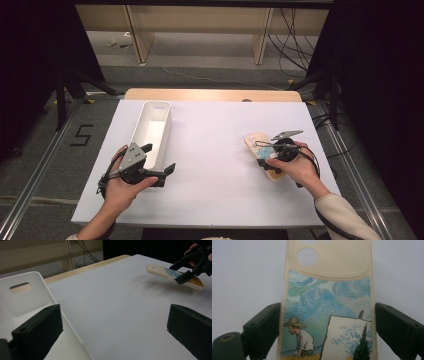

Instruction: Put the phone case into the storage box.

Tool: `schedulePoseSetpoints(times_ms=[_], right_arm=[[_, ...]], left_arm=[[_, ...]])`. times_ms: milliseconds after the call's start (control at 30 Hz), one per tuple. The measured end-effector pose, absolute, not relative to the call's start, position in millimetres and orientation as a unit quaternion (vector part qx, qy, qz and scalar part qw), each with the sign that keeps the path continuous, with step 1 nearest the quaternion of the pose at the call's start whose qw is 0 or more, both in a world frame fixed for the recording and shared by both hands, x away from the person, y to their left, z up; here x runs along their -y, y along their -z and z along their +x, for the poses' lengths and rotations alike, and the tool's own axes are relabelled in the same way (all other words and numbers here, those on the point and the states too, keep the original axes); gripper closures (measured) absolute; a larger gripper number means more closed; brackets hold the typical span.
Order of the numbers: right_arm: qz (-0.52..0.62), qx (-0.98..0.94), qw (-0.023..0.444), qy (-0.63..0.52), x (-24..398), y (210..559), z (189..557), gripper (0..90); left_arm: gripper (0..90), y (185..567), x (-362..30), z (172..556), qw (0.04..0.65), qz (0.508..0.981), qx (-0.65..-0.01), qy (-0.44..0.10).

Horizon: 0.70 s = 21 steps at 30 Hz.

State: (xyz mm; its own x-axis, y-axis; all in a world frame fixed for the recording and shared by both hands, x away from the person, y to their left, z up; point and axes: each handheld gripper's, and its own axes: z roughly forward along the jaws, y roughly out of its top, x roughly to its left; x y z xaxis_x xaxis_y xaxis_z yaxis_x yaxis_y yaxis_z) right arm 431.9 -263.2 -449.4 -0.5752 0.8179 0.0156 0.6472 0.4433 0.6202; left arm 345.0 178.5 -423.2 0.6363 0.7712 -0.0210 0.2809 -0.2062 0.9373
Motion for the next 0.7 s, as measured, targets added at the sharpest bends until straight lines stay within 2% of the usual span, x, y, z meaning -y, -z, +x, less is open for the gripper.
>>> schedulePoseSetpoints(times_ms=[700], right_arm=[[0.402,-0.818,0.181,-0.369,257.8,440.0,428.9,11.3]], left_arm=[[0.0,423.3,-178.0,345.0,0.521,0.74,-0.356,-0.235]])
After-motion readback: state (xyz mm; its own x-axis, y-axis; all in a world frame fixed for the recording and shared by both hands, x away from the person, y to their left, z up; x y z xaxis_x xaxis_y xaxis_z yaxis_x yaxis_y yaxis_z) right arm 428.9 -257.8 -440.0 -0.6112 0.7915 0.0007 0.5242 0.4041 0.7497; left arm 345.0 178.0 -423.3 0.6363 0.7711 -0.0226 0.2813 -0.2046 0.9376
